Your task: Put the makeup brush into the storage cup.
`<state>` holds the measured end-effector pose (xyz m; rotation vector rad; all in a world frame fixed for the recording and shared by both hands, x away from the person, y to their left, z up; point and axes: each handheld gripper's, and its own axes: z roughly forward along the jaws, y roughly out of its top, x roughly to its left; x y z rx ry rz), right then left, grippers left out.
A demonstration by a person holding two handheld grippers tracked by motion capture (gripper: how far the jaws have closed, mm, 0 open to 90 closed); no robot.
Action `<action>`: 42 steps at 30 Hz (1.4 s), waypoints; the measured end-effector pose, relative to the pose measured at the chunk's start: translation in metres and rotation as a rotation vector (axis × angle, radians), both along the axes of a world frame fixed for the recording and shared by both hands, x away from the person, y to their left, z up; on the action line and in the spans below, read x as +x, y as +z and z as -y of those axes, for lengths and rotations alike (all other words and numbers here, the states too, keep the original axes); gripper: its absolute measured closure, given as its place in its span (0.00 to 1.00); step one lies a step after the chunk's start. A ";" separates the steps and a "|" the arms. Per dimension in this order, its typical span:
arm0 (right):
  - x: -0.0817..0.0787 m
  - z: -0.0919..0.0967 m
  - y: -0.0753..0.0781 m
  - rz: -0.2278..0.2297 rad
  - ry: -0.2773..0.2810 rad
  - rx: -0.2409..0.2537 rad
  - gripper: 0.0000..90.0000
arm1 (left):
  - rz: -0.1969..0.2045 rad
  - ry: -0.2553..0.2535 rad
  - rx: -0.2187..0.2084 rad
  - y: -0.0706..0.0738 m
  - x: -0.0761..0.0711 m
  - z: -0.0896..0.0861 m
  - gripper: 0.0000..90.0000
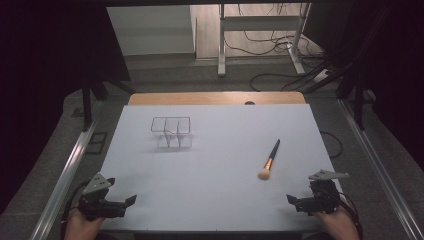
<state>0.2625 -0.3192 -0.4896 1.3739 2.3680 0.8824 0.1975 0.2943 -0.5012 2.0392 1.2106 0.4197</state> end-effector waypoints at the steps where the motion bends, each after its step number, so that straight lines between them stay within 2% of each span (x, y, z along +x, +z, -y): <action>1: 0.000 -0.001 0.000 0.001 0.000 -0.001 0.00 | -0.001 0.001 -0.002 0.000 0.000 0.000 0.01; 22: 0.000 -0.001 0.004 0.027 -0.018 0.010 0.00 | 0.000 -0.003 0.010 0.000 -0.001 0.001 0.01; 30: 0.007 -0.004 0.011 0.045 -0.017 -0.010 0.00 | 0.004 -0.001 0.015 0.000 0.000 0.001 0.01; 39: 0.011 -0.005 0.012 0.024 -0.019 -0.016 0.00 | 0.005 0.003 0.020 0.000 0.000 0.001 0.01; 42: 0.013 -0.006 0.014 0.008 -0.025 0.014 0.00 | 0.007 0.004 0.020 0.000 0.000 0.001 0.01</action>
